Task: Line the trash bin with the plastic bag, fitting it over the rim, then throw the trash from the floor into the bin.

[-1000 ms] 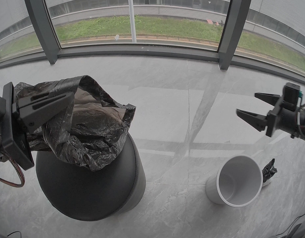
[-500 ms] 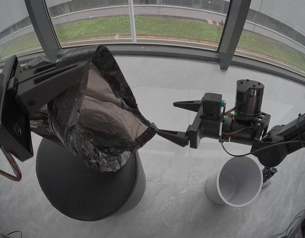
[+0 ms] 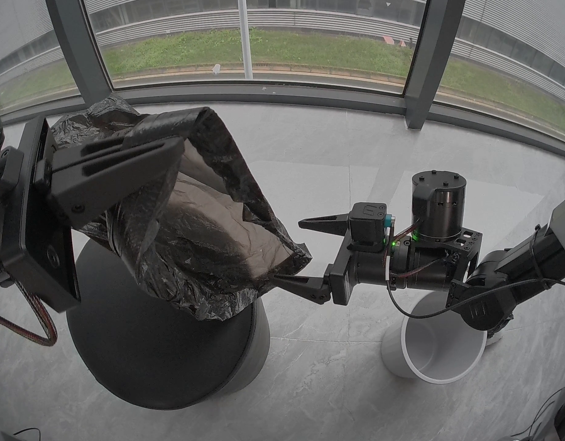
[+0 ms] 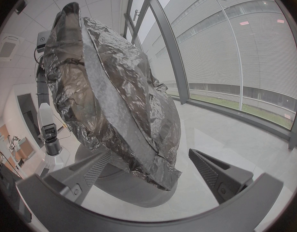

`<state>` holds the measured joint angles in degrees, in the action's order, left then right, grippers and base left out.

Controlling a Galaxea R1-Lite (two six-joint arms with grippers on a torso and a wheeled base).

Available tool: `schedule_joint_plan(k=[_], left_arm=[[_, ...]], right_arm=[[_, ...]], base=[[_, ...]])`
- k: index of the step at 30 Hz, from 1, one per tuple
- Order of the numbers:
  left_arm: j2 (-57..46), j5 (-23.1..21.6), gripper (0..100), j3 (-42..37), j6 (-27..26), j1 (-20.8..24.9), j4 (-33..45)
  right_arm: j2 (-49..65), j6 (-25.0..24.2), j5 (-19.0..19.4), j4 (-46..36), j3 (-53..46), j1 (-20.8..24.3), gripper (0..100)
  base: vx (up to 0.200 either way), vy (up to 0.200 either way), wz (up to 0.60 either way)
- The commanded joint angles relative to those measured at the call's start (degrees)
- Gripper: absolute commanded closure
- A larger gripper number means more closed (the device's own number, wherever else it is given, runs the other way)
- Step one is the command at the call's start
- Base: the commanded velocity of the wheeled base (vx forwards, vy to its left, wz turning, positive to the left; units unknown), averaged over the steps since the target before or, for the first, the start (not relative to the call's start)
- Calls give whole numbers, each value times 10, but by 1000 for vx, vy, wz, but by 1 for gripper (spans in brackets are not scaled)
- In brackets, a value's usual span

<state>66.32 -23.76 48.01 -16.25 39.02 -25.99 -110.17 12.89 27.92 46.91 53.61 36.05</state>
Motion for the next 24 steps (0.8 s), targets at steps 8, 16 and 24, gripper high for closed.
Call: schedule_joint_plan(k=[8,16,24], left_arm=[[19,-2,100,25,0,2,1],[9,-3,100,2,0,5,-1],[-6,-3,100,-34,10,9,-8]], right_arm=[[-47,0,-7,6,22,-14,0],[-48,-25,-23,13,32,-23,100],[46,-141,-30,1,23,-20,100]], base=[[0,0,0],[0,0,0],[0,0,0]])
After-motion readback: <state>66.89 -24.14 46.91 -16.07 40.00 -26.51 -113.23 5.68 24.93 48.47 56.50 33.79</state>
